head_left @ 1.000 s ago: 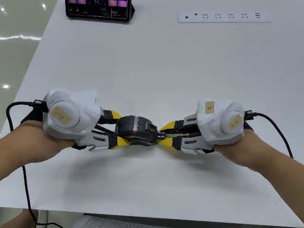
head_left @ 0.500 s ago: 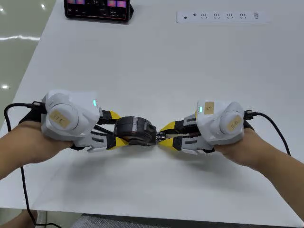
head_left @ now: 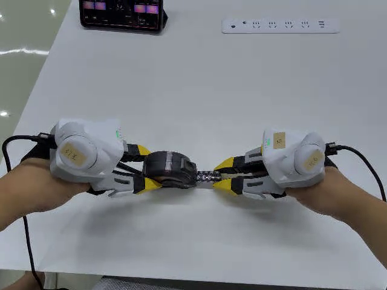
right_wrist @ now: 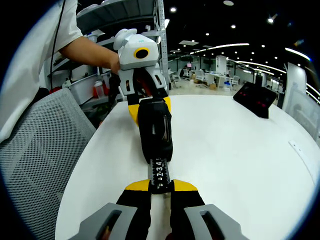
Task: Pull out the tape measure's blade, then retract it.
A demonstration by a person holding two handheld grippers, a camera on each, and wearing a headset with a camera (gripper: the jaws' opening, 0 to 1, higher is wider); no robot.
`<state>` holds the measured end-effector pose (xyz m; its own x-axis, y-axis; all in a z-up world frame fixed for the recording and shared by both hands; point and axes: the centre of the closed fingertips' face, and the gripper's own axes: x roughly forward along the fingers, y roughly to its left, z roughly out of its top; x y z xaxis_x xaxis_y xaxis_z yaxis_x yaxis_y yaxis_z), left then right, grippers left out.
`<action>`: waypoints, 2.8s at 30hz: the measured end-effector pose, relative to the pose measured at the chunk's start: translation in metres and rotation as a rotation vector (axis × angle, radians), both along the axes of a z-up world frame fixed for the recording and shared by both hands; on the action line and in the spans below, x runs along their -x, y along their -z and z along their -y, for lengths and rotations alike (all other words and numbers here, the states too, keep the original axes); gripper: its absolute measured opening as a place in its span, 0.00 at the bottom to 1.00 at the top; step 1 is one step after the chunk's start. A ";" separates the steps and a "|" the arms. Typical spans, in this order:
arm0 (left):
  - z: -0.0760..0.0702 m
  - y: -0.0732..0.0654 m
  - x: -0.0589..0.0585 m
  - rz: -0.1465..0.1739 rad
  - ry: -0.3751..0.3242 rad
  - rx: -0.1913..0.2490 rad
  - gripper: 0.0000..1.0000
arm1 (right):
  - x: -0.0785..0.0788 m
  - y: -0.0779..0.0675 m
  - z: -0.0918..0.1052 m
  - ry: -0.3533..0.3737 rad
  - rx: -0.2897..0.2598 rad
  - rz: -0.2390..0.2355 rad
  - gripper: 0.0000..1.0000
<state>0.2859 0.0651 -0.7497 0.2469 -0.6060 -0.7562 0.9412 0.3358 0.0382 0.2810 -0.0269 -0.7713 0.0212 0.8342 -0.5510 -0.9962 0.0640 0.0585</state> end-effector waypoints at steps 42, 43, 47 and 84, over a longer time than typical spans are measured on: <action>0.003 -0.001 0.001 -0.004 -0.008 -0.004 0.24 | 0.000 -0.002 0.081 0.038 0.110 0.028 0.10; 0.003 -0.001 0.001 -0.004 -0.008 -0.004 0.24 | 0.000 -0.002 0.083 0.038 0.111 0.028 0.10; 0.003 -0.001 0.001 -0.004 -0.008 -0.006 0.24 | 0.001 -0.003 0.089 0.037 0.124 0.033 0.10; 0.005 -0.001 0.003 -0.006 -0.010 -0.020 0.24 | 0.001 0.001 0.148 0.038 0.241 0.051 0.09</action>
<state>0.2833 0.0600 -0.7490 0.2484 -0.5880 -0.7698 0.9381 0.3442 0.0398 0.2802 -0.1753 -0.7726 0.0826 0.6768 -0.7315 -0.9941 0.1073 -0.0130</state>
